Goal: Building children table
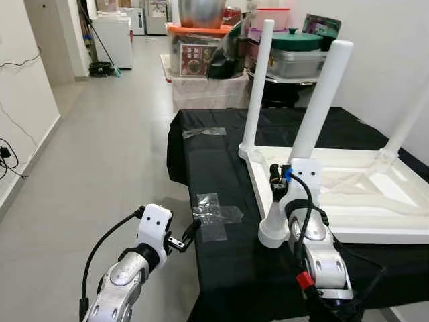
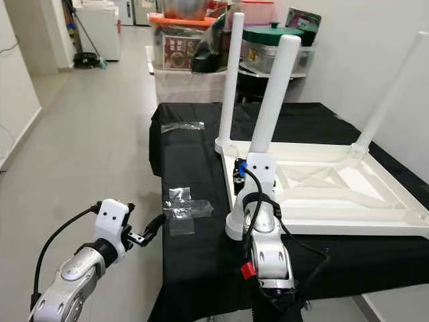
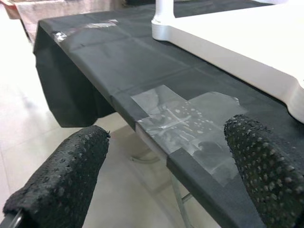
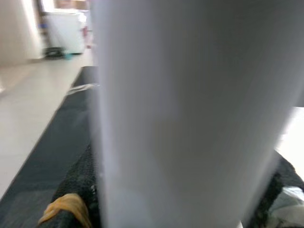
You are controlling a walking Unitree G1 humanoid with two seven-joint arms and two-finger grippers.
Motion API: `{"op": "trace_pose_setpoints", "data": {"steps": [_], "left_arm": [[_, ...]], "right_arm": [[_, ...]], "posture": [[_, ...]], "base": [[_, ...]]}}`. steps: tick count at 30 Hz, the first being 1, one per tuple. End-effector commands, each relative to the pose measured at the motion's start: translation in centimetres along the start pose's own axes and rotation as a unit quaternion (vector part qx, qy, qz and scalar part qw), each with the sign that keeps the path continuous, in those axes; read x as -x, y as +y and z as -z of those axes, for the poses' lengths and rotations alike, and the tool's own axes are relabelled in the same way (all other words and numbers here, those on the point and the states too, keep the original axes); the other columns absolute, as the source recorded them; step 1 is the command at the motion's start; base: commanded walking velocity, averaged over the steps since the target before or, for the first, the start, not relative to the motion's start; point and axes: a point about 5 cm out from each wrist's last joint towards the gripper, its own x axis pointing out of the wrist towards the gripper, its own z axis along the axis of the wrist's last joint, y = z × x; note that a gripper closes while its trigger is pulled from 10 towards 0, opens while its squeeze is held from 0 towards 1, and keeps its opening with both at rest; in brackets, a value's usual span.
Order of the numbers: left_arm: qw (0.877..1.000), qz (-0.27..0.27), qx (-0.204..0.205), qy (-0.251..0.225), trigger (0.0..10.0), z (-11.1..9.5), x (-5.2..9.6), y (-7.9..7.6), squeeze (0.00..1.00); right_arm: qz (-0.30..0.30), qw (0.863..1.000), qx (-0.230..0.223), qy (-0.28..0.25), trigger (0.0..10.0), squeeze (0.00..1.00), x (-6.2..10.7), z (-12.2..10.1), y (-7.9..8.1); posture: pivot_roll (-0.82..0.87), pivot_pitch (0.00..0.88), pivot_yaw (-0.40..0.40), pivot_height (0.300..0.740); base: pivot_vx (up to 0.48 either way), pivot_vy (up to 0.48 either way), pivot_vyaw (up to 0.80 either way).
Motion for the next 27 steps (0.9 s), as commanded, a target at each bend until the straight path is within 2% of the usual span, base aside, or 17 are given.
{"op": "trace_pose_setpoints", "data": {"steps": [1,3,4,5,6,7,8,11,15,16,17,18,27], "left_arm": [[1.0,0.0,-0.004,0.011,10.0,0.4,0.1,-0.1,0.0],[1.0,0.001,-0.004,0.01,10.0,0.4,0.0,-0.1,0.0],[1.0,0.001,-0.004,0.01,10.0,0.4,0.0,-0.1,0.0],[1.0,0.004,-0.005,0.009,10.0,0.3,-0.1,-0.1,0.0],[1.0,0.004,-0.005,0.009,10.0,0.3,-0.1,-0.1,0.0],[1.0,0.005,-0.007,0.008,10.0,0.2,-0.2,0.0,0.0],[1.0,0.005,-0.007,0.008,10.0,0.2,-0.2,0.0,0.0],[1.0,0.003,-0.008,0.006,10.0,0.1,-0.3,0.1,0.0],[1.0,0.001,-0.008,0.005,10.0,0.1,-0.3,0.1,0.0],[1.0,0.001,-0.008,0.005,10.0,0.2,-0.3,0.1,0.0],[1.0,0.001,-0.007,0.006,10.0,0.2,-0.2,0.0,0.0],[1.0,0.001,-0.007,0.006,10.0,0.2,-0.1,0.0,0.0],[1.0,0.0,-0.009,0.007,10.0,0.2,0.1,0.3,0.0]], "right_arm": [[-0.081,0.996,-0.009,-0.023,10.0,0.0,-0.4,-1.6,-0.4],[-0.183,0.981,0.018,-0.061,10.0,0.0,-0.5,-3.0,-1.4],[-0.183,0.981,0.018,-0.061,10.0,0.0,-0.5,-3.0,-1.4],[-0.262,0.959,0.067,-0.086,10.0,0.0,-0.4,-4.0,-2.8],[-0.262,0.959,0.067,-0.086,10.0,0.0,-0.4,-4.0,-2.8],[-0.275,0.954,0.09,-0.08,10.0,0.0,-1.3,-4.6,-4.1],[-0.275,0.954,0.09,-0.08,10.0,0.0,-1.3,-4.6,-4.1],[-0.352,0.932,0.049,-0.07,10.0,0.0,-1.5,-5.3,-4.3],[-0.367,0.927,0.05,-0.067,10.0,0.0,-1.6,-5.3,-4.4],[-0.363,0.928,0.053,-0.058,4.3,0.0,-2.2,-4.9,-4.3],[-0.364,0.928,0.053,-0.052,4.3,0.0,-2.5,-4.6,-4.3],[-0.364,0.929,0.049,-0.045,0.0,0.0,-2.8,-4.4,-4.2],[-0.372,0.925,0.046,-0.054,0.0,0.0,-2.7,-3.8,-4.4]], "posture": [[0.06,0.0,-0.063,0.74],[0.05,0.0,-0.059,0.74],[0.05,0.0,-0.059,0.74],[0.05,0.0,-0.059,0.74],[0.05,0.0,-0.059,0.74],[0.06,0.0,-0.065,0.74],[0.06,0.0,-0.065,0.74],[0.06,0.0,-0.07,0.74],[0.07,0.0,-0.073,0.74],[0.07,0.0,-0.079,0.74],[0.07,0.0,-0.079,0.74],[0.07,0.0,-0.079,0.74],[0.07,0.0,-0.065,0.74]], "base": [[0.0,0.0,0.0],[0.0,0.0,0.0],[0.0,0.0,0.0],[0.0,0.0,0.0],[0.0,0.0,0.0],[0.0,0.0,0.0],[0.0,0.0,0.0],[0.0,0.0,0.0],[0.0,0.0,0.0],[0.0,0.0,0.0],[0.0,0.0,0.0],[0.0,0.0,0.0],[0.0,0.0,0.0]]}}
